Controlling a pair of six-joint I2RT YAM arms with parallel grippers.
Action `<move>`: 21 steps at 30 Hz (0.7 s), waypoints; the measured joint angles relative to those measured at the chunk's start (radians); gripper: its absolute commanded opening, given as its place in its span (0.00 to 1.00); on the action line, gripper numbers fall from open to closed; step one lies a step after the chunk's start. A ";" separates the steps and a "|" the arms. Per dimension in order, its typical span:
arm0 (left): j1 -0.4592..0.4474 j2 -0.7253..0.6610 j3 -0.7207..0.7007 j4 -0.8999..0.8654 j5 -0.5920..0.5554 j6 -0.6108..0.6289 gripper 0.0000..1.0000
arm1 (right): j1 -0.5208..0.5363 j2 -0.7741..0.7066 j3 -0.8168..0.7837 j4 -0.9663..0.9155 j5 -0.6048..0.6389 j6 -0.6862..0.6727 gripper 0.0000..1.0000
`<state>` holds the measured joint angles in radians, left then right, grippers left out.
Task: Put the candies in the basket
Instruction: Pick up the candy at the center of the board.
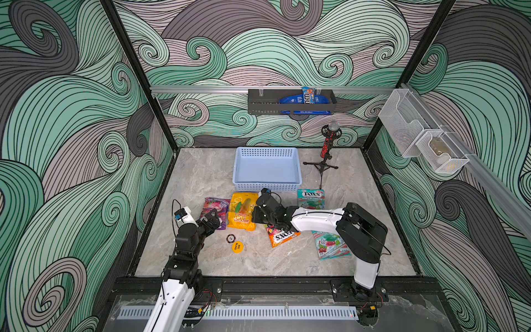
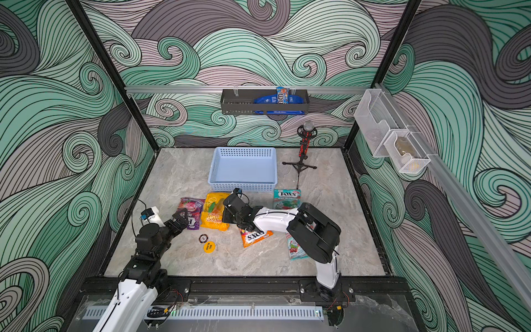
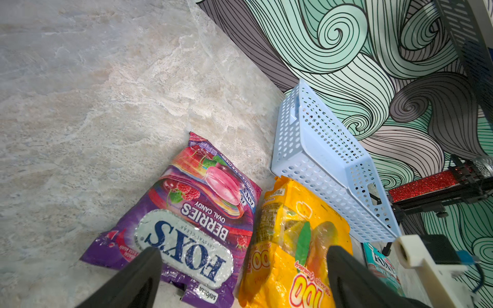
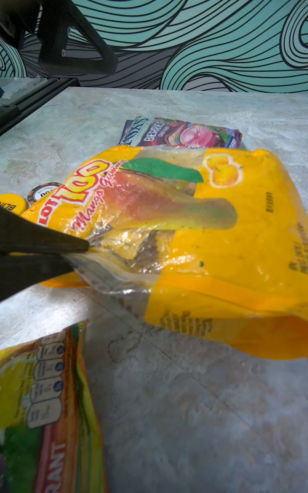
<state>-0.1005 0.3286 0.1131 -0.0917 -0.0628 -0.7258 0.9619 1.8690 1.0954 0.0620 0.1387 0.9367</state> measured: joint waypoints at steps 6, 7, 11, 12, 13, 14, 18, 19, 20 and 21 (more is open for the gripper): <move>0.000 0.002 -0.007 0.040 0.013 0.009 0.99 | 0.029 -0.138 -0.051 -0.035 0.018 -0.074 0.00; 0.000 0.002 -0.018 0.072 0.034 0.008 0.99 | 0.033 -0.172 -0.063 -0.042 0.017 -0.088 0.00; -0.002 0.037 -0.071 0.212 0.210 -0.019 0.99 | 0.037 -0.296 -0.099 -0.092 0.023 -0.135 0.00; -0.008 0.051 -0.080 0.257 0.261 -0.027 0.99 | 0.036 -0.327 -0.105 -0.110 0.030 -0.144 0.00; -0.020 0.064 -0.085 0.298 0.304 -0.030 0.98 | 0.035 -0.356 -0.111 -0.126 0.038 -0.151 0.00; -0.043 0.078 -0.085 0.334 0.336 -0.028 0.99 | 0.031 -0.392 -0.119 -0.143 0.046 -0.159 0.00; -0.191 0.170 -0.036 0.402 0.366 0.039 0.99 | 0.002 -0.512 -0.146 -0.191 0.053 -0.175 0.00; -0.237 0.218 -0.012 0.418 0.366 0.061 0.99 | -0.014 -0.537 -0.147 -0.205 0.050 -0.178 0.00; -0.270 0.260 0.005 0.435 0.366 0.076 0.99 | -0.030 -0.557 -0.147 -0.215 0.047 -0.180 0.00; -0.311 0.317 0.025 0.456 0.364 0.097 0.97 | -0.050 -0.575 -0.146 -0.227 0.042 -0.185 0.00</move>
<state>-0.4114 0.6453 0.1379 0.3645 0.3012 -0.6285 0.9119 1.2938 0.9497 -0.1646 0.1806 0.7513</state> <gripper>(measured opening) 0.985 0.046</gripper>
